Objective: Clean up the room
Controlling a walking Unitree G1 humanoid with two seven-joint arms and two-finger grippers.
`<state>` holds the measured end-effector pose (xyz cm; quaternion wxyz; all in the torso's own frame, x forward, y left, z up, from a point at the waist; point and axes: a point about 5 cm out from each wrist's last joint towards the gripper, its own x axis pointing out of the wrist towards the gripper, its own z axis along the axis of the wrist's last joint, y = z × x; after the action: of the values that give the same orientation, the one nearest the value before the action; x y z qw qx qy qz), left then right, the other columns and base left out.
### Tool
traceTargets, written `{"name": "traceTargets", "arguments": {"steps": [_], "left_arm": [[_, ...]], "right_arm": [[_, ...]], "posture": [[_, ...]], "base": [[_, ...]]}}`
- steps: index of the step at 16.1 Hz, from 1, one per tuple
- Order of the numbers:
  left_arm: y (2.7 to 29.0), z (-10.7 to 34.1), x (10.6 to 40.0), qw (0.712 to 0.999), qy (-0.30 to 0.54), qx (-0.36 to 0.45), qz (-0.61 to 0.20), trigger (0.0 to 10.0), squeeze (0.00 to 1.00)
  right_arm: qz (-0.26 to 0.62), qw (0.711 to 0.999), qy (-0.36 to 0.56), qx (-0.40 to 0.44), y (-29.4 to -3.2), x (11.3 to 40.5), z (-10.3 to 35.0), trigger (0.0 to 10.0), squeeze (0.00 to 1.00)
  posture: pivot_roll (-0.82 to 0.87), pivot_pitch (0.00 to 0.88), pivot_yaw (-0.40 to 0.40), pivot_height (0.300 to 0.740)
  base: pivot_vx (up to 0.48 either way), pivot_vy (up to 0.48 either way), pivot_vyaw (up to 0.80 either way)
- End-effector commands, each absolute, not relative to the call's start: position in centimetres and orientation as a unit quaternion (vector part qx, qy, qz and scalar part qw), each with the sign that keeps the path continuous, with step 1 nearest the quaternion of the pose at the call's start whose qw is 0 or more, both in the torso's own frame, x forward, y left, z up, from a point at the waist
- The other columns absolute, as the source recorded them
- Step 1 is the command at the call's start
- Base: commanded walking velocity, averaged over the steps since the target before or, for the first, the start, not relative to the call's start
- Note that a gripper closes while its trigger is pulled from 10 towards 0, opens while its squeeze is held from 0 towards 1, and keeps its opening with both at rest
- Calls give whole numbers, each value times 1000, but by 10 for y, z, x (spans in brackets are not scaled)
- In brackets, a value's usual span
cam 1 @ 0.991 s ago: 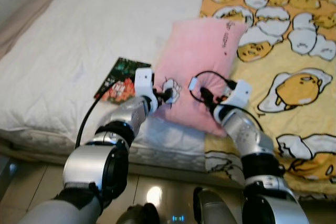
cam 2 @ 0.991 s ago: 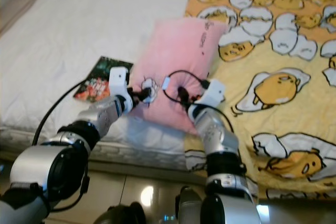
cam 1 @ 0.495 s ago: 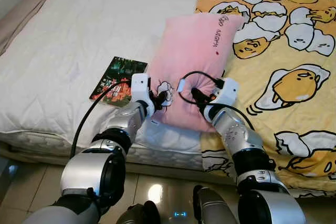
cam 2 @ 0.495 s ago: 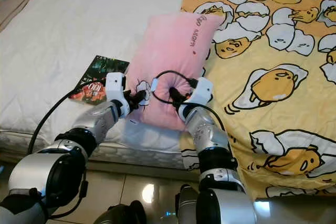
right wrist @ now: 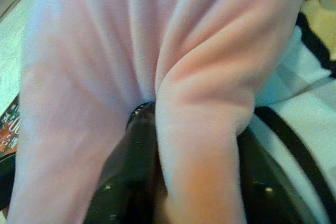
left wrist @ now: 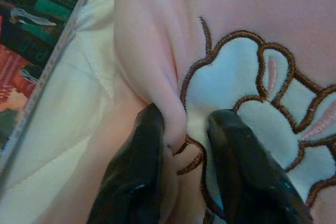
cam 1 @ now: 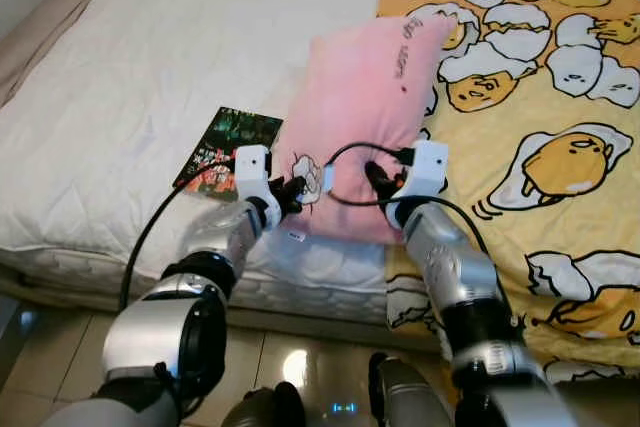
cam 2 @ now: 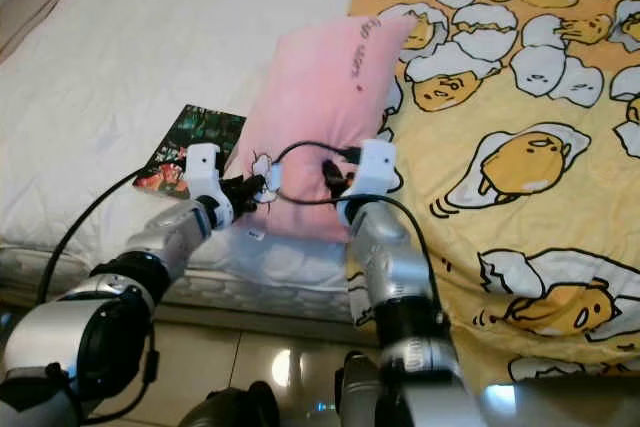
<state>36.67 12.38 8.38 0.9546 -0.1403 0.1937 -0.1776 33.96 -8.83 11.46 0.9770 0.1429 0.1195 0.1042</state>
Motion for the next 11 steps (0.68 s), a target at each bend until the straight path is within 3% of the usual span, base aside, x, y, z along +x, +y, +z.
{"name": "traceTargets", "arguments": {"steps": [1,4,5,6,7,9,10,11], "left_arm": [[124,72,359,947,221,-141,-187,0,0],[126,72,359,946,222,-138,-194,0,0],[125,72,359,945,223,-133,-198,0,0],[124,72,359,944,225,-130,-201,0,0],[123,72,359,944,227,-122,-205,0,0],[121,72,359,944,227,-119,-207,0,0],[121,73,359,945,226,-118,-207,0,0],[121,73,359,945,226,-117,-207,0,0]], "right_arm": [[127,978,112,124,-71,334,121,0,0],[106,986,102,84,-72,326,118,0,0],[87,986,120,74,-76,325,112,627,0],[67,984,139,84,-81,324,106,10000,0],[50,977,166,121,-85,323,99,10000,1000],[38,967,193,162,-89,322,95,10000,1000],[43,974,176,135,-90,324,104,10000,1000],[52,985,141,84,-90,326,117,10000,639]], "posture": [[-245,135,114,735],[-242,135,125,735],[-243,136,126,735],[-241,137,126,735],[-240,137,126,735],[-237,140,124,735],[-236,140,123,735],[-235,140,122,735]], "base": [[0,0,0],[0,0,0],[0,0,0],[0,0,0],[0,0,0],[0,0,0],[0,0,0],[0,0,0]]}}
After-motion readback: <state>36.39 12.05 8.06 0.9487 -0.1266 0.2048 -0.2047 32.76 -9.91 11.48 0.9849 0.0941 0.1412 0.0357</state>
